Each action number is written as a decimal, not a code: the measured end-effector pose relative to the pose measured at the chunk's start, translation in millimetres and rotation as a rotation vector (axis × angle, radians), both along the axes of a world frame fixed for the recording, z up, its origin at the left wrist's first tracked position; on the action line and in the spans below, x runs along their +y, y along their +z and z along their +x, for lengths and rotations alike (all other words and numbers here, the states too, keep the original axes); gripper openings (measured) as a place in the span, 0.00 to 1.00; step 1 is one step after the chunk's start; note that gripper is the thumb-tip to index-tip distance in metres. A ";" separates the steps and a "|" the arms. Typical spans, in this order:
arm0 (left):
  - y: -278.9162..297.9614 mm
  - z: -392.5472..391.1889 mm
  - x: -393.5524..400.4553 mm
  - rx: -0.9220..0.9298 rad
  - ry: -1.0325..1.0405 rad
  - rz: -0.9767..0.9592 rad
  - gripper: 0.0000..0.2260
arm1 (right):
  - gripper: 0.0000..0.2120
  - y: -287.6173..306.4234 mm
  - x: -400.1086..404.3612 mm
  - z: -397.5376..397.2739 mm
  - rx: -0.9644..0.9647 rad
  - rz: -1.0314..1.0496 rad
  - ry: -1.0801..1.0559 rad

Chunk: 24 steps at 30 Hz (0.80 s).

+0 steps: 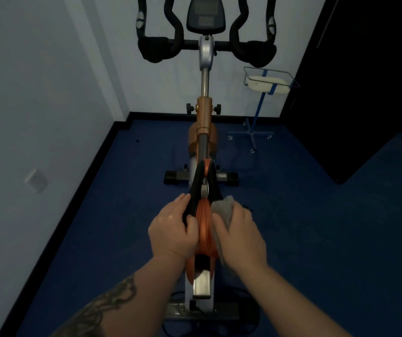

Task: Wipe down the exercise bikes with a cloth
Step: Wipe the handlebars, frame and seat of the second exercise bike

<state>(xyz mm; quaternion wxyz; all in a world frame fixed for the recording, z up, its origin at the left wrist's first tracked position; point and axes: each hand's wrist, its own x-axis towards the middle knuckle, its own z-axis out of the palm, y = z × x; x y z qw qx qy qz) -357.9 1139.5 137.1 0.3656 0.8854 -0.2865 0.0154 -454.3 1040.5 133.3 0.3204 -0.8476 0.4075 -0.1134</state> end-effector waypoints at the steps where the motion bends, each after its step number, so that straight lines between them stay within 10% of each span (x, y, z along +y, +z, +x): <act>1: 0.0 -0.6 0.0 0.010 0.005 -0.001 0.23 | 0.27 2.8 -13.1 11.2 0.092 0.058 0.015; 11: 4.1 -1.3 1.8 -0.008 -0.025 -0.018 0.26 | 0.28 -8.4 11.6 -13.4 -0.204 -0.036 0.022; 18: 2.8 -1.4 1.2 -0.017 -0.029 -0.032 0.25 | 0.24 4.8 -49.1 38.8 0.100 0.298 0.033; 24: 4.4 -2.3 0.4 -0.025 -0.023 -0.054 0.23 | 0.28 -3.2 6.8 -1.6 -0.026 -0.084 -0.027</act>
